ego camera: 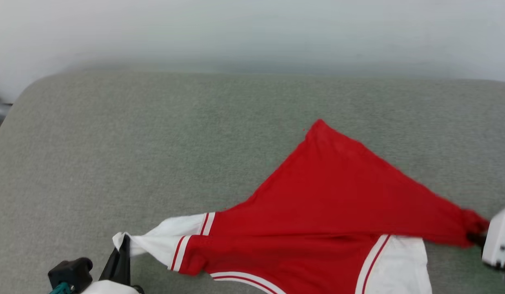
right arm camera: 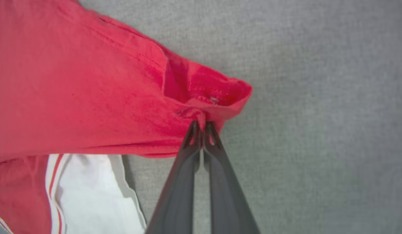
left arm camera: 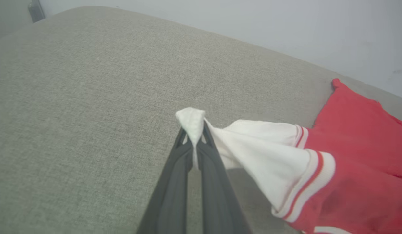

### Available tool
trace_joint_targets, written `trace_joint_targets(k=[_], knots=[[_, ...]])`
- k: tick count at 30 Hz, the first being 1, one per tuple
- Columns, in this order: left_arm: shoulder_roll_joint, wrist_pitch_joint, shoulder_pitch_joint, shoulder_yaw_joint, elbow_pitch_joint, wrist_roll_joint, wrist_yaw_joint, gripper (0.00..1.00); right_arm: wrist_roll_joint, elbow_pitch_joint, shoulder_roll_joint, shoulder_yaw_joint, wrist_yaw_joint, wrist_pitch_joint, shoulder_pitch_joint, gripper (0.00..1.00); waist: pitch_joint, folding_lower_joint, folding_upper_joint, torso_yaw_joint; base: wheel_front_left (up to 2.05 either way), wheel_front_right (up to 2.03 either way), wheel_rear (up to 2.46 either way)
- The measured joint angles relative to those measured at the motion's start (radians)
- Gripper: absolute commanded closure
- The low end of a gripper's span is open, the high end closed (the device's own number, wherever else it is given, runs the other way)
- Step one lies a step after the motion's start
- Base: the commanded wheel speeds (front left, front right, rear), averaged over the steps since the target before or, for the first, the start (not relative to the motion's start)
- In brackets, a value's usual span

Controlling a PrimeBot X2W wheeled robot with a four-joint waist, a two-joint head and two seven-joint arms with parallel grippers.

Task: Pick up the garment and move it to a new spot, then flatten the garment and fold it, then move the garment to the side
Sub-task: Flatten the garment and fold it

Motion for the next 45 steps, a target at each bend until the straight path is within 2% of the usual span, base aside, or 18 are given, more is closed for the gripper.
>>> trace_joint_targets(k=[9, 15, 16, 17, 20, 25, 27, 32, 39, 42, 45], knots=[[0.021, 0.015, 0.064, 0.01, 0.011, -0.022, 0.007, 1.0, -0.004, -0.266, 0.166, -0.149, 0.0, 0.012, 0.37, 1.0, -0.064, -0.0001, 0.0, -0.066, 0.0, 0.0, 0.0], [0.034, 0.031, 0.074, 0.016, 0.005, -0.03, 0.016, 1.0, 0.008, -0.388, 0.288, -0.213, 0.0, 0.047, 0.508, 1.0, -0.076, -0.0001, 0.0, -0.097, 0.0, 0.0, 0.0], [0.035, 0.032, 0.074, 0.017, 0.001, -0.03, 0.017, 1.0, 0.009, -0.399, 0.296, -0.216, 0.0, 0.047, 0.513, 0.18, -0.075, 0.0, 0.0, -0.103, 0.0, 0.0, 0.0], [0.035, 0.032, 0.076, 0.016, -0.002, -0.03, 0.021, 1.0, 0.013, -0.409, 0.302, -0.219, 0.0, 0.041, 0.514, 0.0, -0.075, 0.0001, 0.0, -0.108, 0.0, 0.0, 0.0], [0.034, 0.033, 0.081, 0.015, -0.009, -0.03, 0.025, 1.0, 0.003, -0.442, 0.31, -0.217, 0.0, -0.027, 0.513, 0.0, -0.078, 0.0, 0.0, -0.12, 0.0, 0.0, 0.0], [0.034, 0.032, 0.082, 0.012, -0.025, -0.028, 0.032, 1.0, -0.062, -0.486, 0.309, -0.193, -0.001, -0.245, 0.463, 0.0, -0.076, 0.0001, 0.0, -0.12, 0.0, 0.0, 0.0], [0.034, 0.033, 0.08, 0.009, -0.037, -0.021, 0.037, 1.0, -0.094, -0.489, 0.287, -0.164, -0.001, -0.343, 0.428, 0.0, -0.07, 0.0, 0.0, -0.117, 0.0, 0.0, 0.0], [0.032, 0.034, 0.054, -0.008, -0.067, 0.005, 0.052, 1.0, -0.126, -0.409, 0.256, -0.091, -0.001, -0.495, 0.323, 0.0, -0.052, 0.0001, 0.0, -0.101, 0.0, 0.0, 0.0], [0.021, 0.03, 0.008, -0.035, -0.077, 0.022, 0.048, 1.0, -0.142, -0.244, 0.163, 0.054, -0.001, -0.511, 0.14, 0.0, -0.027, 0.0001, 0.0, -0.057, 0.0, 0.0, 0.0], [0.013, 0.031, -0.019, -0.052, -0.084, 0.032, 0.04, 1.0, -0.137, -0.176, 0.124, 0.12, -0.001, -0.444, 0.06, 0.0, -0.017, 0.0002, 0.0, -0.032, 0.0, 0.0, 0.0], [-0.002, 0.03, -0.044, -0.064, -0.087, 0.035, 0.036, 1.0, -0.105, -0.114, 0.09, 0.194, -0.001, -0.318, -0.016, 0.0, -0.007, 0.0002, 0.0, -0.004, 0.0, 0.0, 0.0]])
